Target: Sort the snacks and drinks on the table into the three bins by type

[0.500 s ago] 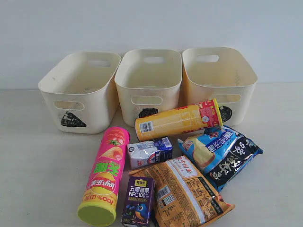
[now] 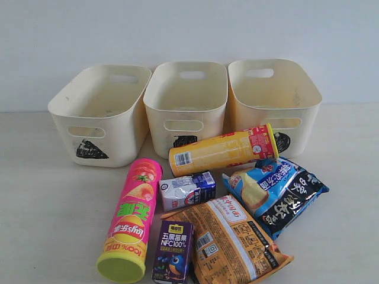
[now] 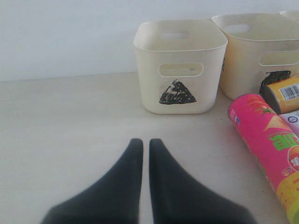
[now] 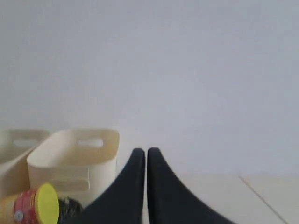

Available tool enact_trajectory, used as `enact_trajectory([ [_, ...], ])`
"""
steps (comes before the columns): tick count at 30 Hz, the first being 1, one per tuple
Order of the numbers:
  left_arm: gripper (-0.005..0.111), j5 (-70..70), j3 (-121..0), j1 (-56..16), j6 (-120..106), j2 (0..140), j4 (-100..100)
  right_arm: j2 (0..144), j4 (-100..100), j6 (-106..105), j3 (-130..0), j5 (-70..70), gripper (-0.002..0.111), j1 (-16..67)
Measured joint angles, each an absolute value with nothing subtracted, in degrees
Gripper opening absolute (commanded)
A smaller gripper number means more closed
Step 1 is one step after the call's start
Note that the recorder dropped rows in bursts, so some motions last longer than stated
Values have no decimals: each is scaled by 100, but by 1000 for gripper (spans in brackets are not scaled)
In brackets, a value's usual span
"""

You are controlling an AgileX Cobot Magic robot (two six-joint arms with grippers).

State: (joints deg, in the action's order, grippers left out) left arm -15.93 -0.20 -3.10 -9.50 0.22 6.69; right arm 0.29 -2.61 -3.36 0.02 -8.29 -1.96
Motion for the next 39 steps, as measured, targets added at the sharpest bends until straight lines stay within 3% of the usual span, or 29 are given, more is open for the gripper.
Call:
enact_trajectory([
  [7,4,-1593,-20,-310,-950,22,669,19,-361,419,2,-2811,0,-196],
  [11,4,-1593,-20,-310,-950,22,669,19,-401,1297,-235,-2990,0,-196],
  [21,4,-1593,-20,-310,-950,22,669,761,-446,2144,-2287,-705,0,-196],
  [31,4,-1593,-20,-310,-950,22,669,2376,-446,1965,-3375,-1903,0,-196],
  [39,4,-1593,-20,-310,-950,22,669,3693,-446,2070,-3718,1233,0,-196],
])
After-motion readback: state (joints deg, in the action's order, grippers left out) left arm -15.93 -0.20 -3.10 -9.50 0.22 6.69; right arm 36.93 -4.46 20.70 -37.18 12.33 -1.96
